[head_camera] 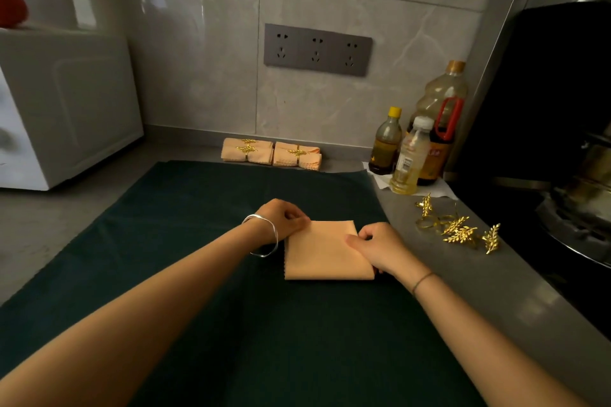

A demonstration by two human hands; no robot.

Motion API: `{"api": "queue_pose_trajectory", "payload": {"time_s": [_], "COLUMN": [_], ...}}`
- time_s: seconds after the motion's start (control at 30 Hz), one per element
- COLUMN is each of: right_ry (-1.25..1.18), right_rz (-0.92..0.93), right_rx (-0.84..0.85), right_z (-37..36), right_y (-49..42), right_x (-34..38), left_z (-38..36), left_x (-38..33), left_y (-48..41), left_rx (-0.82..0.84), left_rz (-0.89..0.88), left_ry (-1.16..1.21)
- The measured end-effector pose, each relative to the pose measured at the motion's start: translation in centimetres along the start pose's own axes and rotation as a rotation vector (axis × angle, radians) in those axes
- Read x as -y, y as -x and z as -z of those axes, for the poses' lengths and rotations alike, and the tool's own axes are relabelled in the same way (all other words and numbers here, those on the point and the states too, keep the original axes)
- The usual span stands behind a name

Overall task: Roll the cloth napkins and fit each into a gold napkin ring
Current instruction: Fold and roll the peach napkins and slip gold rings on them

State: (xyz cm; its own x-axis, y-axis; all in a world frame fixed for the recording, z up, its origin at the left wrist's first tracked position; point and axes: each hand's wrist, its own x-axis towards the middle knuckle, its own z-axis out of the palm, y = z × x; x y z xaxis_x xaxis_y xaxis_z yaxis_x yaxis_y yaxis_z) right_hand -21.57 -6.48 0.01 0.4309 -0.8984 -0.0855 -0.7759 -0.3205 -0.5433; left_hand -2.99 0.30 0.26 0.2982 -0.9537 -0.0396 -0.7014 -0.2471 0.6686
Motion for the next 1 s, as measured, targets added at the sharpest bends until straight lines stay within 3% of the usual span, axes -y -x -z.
{"api": "queue_pose_trajectory", "payload": {"time_s": [0.1, 0.3, 0.43, 0.53, 0.7, 1.0], "right_ry": [-0.004, 0.063, 0.3, 0.444, 0.417, 0.386], "right_rz": [0.014, 0.058, 0.316, 0.532, 0.401, 0.428], "right_rx": [-0.042, -0.113, -0.325, -0.167, 0.158, 0.167], "right_z": [-0.5, -0.8, -1.1, -1.5, -2.4, -2.4], "right_y": [-0.4, -0.1, 1.4, 1.6, 0.7, 0.6], "right_x": [-0.3, -0.2, -0.1, 0.3, -0.5, -0.9], "left_z": [-0.6, -3.2, -4.0, -3.9, -4.0, -4.0], "left_x": [-1.2, -1.5, -0.4, -0.5, -0.5, -0.7], "left_y": [0.7, 3.8, 4.0, 4.0, 4.3, 5.3], "left_rx": [-0.031, 0.109, 0.12, 0.118, 0.111, 0.122], "left_rz": [-0.011, -0.128, -0.111, -0.124, -0.118, -0.115], "left_ry": [-0.143, -0.582, -0.618, -0.625, -0.597, -0.599]}}
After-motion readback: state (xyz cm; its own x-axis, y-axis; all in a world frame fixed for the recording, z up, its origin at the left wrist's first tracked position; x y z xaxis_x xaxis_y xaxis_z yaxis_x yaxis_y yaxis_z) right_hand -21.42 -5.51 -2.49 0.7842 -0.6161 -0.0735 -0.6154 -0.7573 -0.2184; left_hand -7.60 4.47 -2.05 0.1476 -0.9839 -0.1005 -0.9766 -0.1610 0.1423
